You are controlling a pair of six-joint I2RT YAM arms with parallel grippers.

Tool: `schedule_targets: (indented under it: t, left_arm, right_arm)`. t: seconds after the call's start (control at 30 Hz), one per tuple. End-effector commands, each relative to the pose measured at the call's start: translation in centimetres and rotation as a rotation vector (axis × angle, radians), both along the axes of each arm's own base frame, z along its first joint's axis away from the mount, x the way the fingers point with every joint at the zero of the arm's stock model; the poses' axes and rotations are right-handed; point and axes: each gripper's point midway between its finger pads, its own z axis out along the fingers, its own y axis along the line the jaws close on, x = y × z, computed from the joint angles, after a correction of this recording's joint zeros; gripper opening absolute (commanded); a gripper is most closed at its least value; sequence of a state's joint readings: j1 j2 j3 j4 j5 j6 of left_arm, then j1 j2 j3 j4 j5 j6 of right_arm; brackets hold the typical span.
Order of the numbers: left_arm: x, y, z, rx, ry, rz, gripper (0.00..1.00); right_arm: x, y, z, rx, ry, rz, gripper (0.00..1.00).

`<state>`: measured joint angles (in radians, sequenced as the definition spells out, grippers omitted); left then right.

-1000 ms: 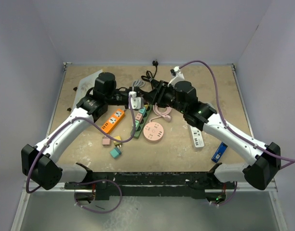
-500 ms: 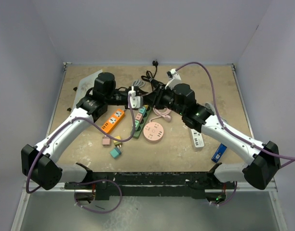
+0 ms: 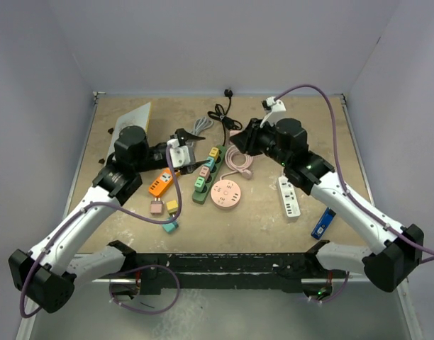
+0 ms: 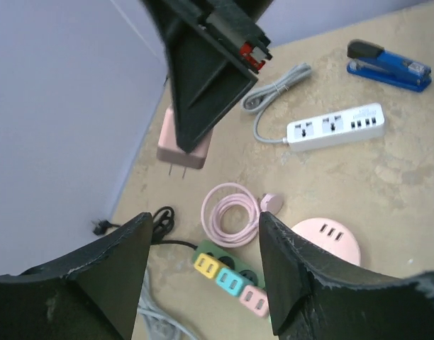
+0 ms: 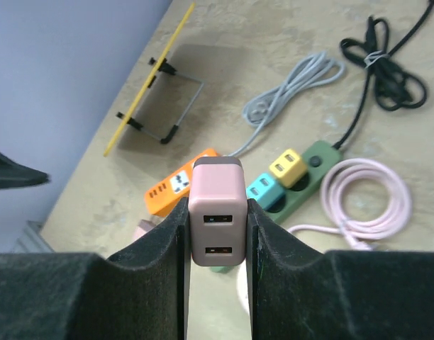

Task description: Insert the plug

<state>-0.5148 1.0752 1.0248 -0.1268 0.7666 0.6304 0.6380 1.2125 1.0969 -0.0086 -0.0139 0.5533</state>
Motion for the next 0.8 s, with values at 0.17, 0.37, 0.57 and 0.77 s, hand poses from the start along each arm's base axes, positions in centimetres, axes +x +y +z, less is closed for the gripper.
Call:
schedule_targets:
  t: [0.17,0.37,0.57,0.77]
  left_arm:
    - [5.3,9.7,0.3,-0.644,0.692,0.953,0.61]
    - [4.0,14.5,-3.1,-0.654,0.709,1.210,0.64]
    - [2.4,15.8,-3.8,-0.721,0.716,1.226,0.64]
    - [1.8,15.6,-5.1,-0.785,0.749,1.189,0.60]
  right_arm:
    - [-1.6,0.1,-1.5,-0.316,-0.174,0.367,0.00]
    - [-0.9,0.4,-5.9,-0.462,-0.110,0.470,0.00]
    - [-1.3,1.2,-10.9,-0.562,-0.034,0.601,0.00]
    - [-2.7,1.2,-16.3,-0.714,0.098,0.776,0.00]
